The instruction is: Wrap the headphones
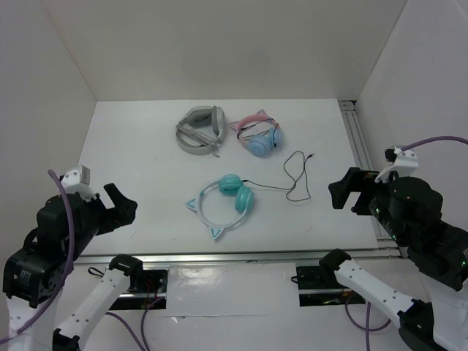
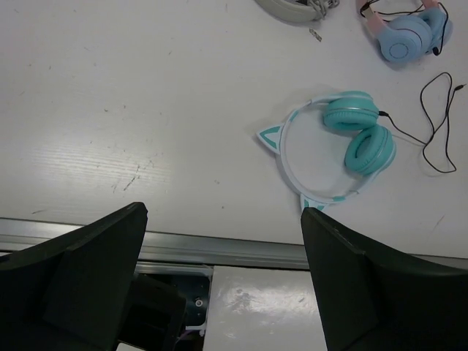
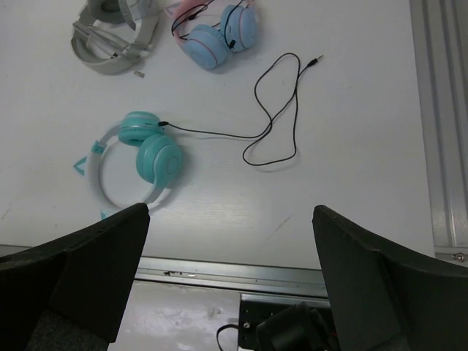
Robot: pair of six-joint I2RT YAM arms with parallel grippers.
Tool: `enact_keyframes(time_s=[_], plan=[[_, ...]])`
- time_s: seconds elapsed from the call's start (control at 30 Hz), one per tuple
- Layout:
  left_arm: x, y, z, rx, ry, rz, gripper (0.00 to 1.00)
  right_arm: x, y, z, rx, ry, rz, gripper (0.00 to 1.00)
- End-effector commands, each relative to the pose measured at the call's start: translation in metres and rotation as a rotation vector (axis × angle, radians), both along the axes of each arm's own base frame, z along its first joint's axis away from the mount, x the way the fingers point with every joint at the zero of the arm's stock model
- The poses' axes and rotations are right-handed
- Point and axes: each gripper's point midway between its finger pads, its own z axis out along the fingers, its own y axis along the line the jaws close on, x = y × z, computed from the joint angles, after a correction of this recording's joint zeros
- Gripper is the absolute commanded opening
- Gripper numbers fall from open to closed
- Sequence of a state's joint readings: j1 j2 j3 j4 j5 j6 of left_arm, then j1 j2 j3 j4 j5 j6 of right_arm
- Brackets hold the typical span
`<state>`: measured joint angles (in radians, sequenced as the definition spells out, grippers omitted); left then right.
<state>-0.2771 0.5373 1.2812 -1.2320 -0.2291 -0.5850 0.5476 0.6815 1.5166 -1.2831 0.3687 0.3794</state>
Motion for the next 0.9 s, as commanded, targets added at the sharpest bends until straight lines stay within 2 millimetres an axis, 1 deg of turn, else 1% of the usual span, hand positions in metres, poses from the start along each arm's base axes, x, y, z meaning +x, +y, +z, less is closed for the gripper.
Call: enact_keyframes(time_s=[0.0,0.03,0.07,0.13,0.17,0.23,0.27,0.3,0.33,0.37,0.4,0.43,0.47,0.53,0.57,0.6,0.63,0.67,0.7,0.73,0.77,0.8,0.83,0.87], plan=[[-0.002,0.002,0.005,-0.035,-0.041,0.031,1.00,-0.005,-0.009,0.001,0.004,-0.008,-0.041,1.00],[-0.001,0.002,-0.001,-0.030,-0.025,0.031,1.00,-0.007,-0.008,0.002,0.015,-0.012,-0.027,1.00],[0.000,0.001,-0.001,-0.034,-0.038,0.031,1.00,-0.006,-0.003,0.001,0.017,-0.011,-0.003,1.00],[0.003,0.000,-0.009,-0.037,-0.021,0.036,1.00,-0.011,0.002,0.013,0.069,-0.081,0.045,1.00],[0.003,0.000,-0.009,-0.037,-0.021,0.036,1.00,-0.011,0.002,0.012,0.074,-0.089,0.046,1.00],[0.005,-0.006,-0.020,-0.067,0.024,0.038,1.00,-0.012,0.012,0.011,0.098,-0.081,0.090,1.00],[0.009,-0.011,-0.023,-0.085,0.038,0.032,1.00,-0.011,0.017,0.002,0.088,-0.055,0.108,1.00],[0.011,-0.021,-0.025,-0.125,0.047,-0.005,1.00,-0.006,0.020,-0.005,0.072,-0.027,0.108,1.00],[0.015,-0.028,-0.028,-0.152,0.048,-0.022,1.00,-0.004,0.024,-0.013,0.062,0.001,0.119,1.00],[0.027,-0.037,-0.034,-0.193,0.040,-0.026,1.00,0.003,0.032,-0.024,0.053,0.030,0.132,1.00],[0.035,-0.041,-0.038,-0.219,0.043,-0.024,1.00,0.007,0.033,-0.028,0.051,0.034,0.123,1.00],[0.043,-0.052,-0.057,-0.258,0.095,-0.038,1.00,0.010,0.037,-0.031,0.054,0.036,0.131,1.00],[0.056,-0.059,-0.056,-0.288,0.070,-0.048,1.00,0.014,0.039,-0.034,0.061,0.024,0.132,1.00],[0.073,-0.067,-0.075,-0.320,0.116,-0.029,1.00,0.016,0.045,-0.036,0.082,0.014,0.153,1.00],[0.081,-0.074,-0.102,-0.337,0.203,-0.005,1.00,0.018,0.053,-0.035,0.094,0.003,0.186,1.00],[0.087,-0.080,-0.110,-0.355,0.229,0.006,1.00,0.020,0.057,-0.043,0.092,0.021,0.199,1.00],[0.096,-0.089,-0.115,-0.365,0.227,0.008,1.00,0.020,0.060,-0.047,0.093,0.028,0.209,1.00],[0.101,-0.096,-0.134,-0.391,0.298,0.057,1.00,0.021,0.062,-0.051,0.094,0.035,0.217,1.00],[0.105,-0.104,-0.138,-0.399,0.309,0.065,1.00,0.025,0.067,-0.062,0.086,0.062,0.225,1.00],[0.107,-0.122,-0.138,-0.395,0.297,0.035,1.00,0.025,0.067,-0.068,0.079,0.076,0.225,1.00],[0.109,-0.133,-0.136,-0.416,0.306,0.062,1.00,0.027,0.068,-0.070,0.079,0.076,0.224,1.00],[0.113,-0.144,-0.147,-0.382,0.345,0.086,1.00,0.029,0.069,-0.077,0.074,0.086,0.224,1.00],[0.113,-0.152,-0.151,-0.357,0.361,0.103,1.00,0.029,0.069,-0.077,0.066,0.084,0.228,1.00],[0.103,-0.153,-0.161,-0.313,0.404,0.171,1.00,0.030,0.071,-0.083,0.061,0.104,0.235,1.00]])
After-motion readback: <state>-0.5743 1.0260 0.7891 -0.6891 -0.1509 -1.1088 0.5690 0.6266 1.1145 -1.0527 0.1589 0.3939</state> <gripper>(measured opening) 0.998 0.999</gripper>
